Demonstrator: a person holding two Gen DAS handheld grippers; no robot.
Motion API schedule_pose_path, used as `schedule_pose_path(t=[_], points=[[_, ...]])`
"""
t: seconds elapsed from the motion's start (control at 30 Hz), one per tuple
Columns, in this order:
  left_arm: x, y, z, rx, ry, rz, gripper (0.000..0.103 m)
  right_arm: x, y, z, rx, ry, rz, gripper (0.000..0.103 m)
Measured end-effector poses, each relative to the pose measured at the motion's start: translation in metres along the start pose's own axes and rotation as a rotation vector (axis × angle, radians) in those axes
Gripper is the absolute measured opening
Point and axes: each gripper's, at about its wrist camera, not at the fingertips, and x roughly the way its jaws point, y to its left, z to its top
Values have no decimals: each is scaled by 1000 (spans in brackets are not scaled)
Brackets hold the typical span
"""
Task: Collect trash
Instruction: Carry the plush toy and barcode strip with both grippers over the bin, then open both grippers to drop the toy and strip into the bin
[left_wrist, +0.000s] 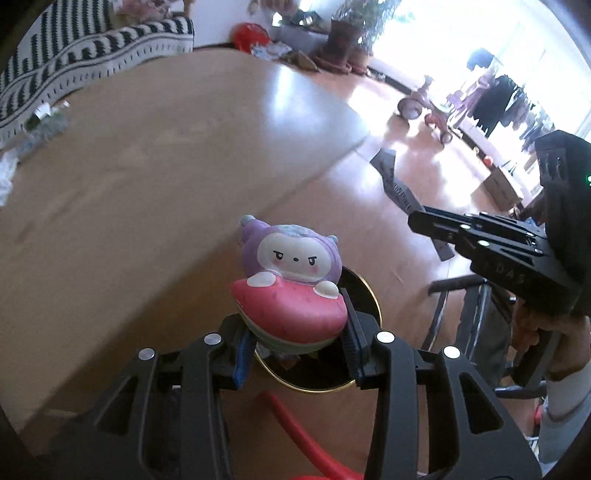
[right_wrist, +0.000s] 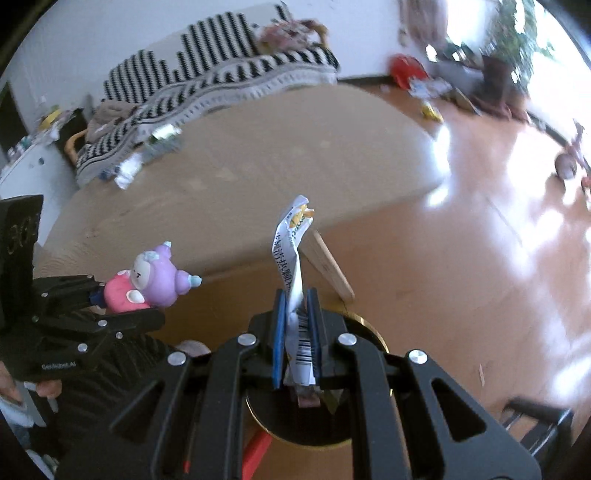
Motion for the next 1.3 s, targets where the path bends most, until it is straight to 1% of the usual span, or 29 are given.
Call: schedule_pose_path(t=[0.07, 0.1, 0.17, 0.2, 0.23, 0.27, 0.33, 0.4, 0.57, 0.67, 0.77, 0.8, 0.83, 0.87, 0.9, 0.97, 1.0, 1.07, 1.1, 1.13, 1.2, 1.23, 1.3], points=[[24, -6, -12, -15, 30, -3, 40, 24, -14, -20, 69, 54, 12, 12], [34, -7, -16, -19, 44, -9, 40, 43, -23, -35, 119, 100, 23, 12], [64, -8, -31, -11, 90, -21, 40, 69, -33, -57, 187, 162, 32, 12], [82, -8, -40, 8, 137, -17, 40, 79, -38, -68, 230, 185, 48, 12], [90, -6, -43, -3, 172, -22, 40, 85, -41, -76, 260, 196, 62, 12], [99, -1, -45, -35, 209, -54, 40, 89, -43, -82, 283, 205, 73, 12], [101, 1, -41, -37, 205, -64, 40, 92, -45, -84, 282, 216, 68, 12], [107, 1, -42, -36, 222, -70, 40, 95, -47, -82, 269, 221, 57, 12], [114, -8, -42, -24, 238, -63, 40, 92, -50, -73, 262, 216, 42, 12], [116, -5, -41, -19, 239, -65, 40, 95, -52, -70, 273, 225, 41, 12], [116, -11, -40, -3, 246, -45, 46, 93, -54, -67, 292, 221, 68, 12], [117, -13, -41, -2, 250, -28, 58, 91, -56, -67, 300, 215, 58, 21], [117, -14, -41, -6, 248, -22, 88, 88, -58, -65, 313, 202, 43, 62], [116, -15, -39, -11, 233, -23, 98, 82, -61, -64, 333, 182, 22, 85], [112, -15, -38, -13, 213, -31, 97, 76, -67, -62, 365, 162, 6, 95], [107, -13, -36, -32, 197, -50, 97, 68, -76, -60, 408, 140, 10, 96], [104, -10, -34, -47, 195, -50, 97, 61, -80, -58, 421, 115, -9, 96], [93, -5, -29, -73, 184, -63, 97, 48, -80, -52, 398, 57, -62, 96], [84, -3, -26, -82, 159, -71, 97, 41, -77, -47, 373, 18, -89, 96], [71, 1, -20, -79, 117, -72, 97, 38, -74, -43, 359, 1, -107, 96], [44, 11, -9, -72, 45, -35, 97, 36, -66, -32, 344, -12, -111, 96], [24, 23, -2, -83, -5, -4, 97, 37, -60, -27, 333, -19, -102, 96], [-6, 48, 6, -131, -69, 54, 97, 41, -42, -14, 292, -29, -85, 96]])
